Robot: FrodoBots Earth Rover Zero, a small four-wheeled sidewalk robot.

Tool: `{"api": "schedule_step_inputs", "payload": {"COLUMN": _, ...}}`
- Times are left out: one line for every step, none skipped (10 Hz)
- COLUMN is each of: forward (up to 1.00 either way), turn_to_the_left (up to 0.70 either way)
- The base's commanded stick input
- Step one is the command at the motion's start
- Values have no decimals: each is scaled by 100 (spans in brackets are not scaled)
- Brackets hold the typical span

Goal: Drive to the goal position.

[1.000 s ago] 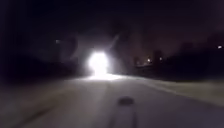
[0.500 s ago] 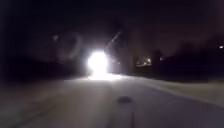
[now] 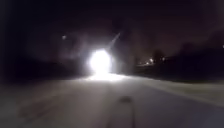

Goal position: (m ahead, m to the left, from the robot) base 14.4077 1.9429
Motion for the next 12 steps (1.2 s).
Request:
{"api": "schedule_step_inputs", "payload": {"forward": 100, "turn_to_the_left": 11}}
{"api": "schedule_step_inputs", "payload": {"forward": 100, "turn_to_the_left": 11}}
{"api": "schedule_step_inputs", "payload": {"forward": 100, "turn_to_the_left": 10}}
{"api": "schedule_step_inputs", "payload": {"forward": 100, "turn_to_the_left": 6}}
{"api": "schedule_step_inputs", "payload": {"forward": 100, "turn_to_the_left": 5}}
{"api": "schedule_step_inputs", "payload": {"forward": 100, "turn_to_the_left": 5}}
{"api": "schedule_step_inputs", "payload": {"forward": 100, "turn_to_the_left": 5}}
{"api": "schedule_step_inputs", "payload": {"forward": 100, "turn_to_the_left": 5}}
{"api": "schedule_step_inputs", "payload": {"forward": 100, "turn_to_the_left": 5}}
{"api": "schedule_step_inputs", "payload": {"forward": 100, "turn_to_the_left": 6}}
{"api": "schedule_step_inputs", "payload": {"forward": 100, "turn_to_the_left": 9}}
{"api": "schedule_step_inputs", "payload": {"forward": 100, "turn_to_the_left": 11}}
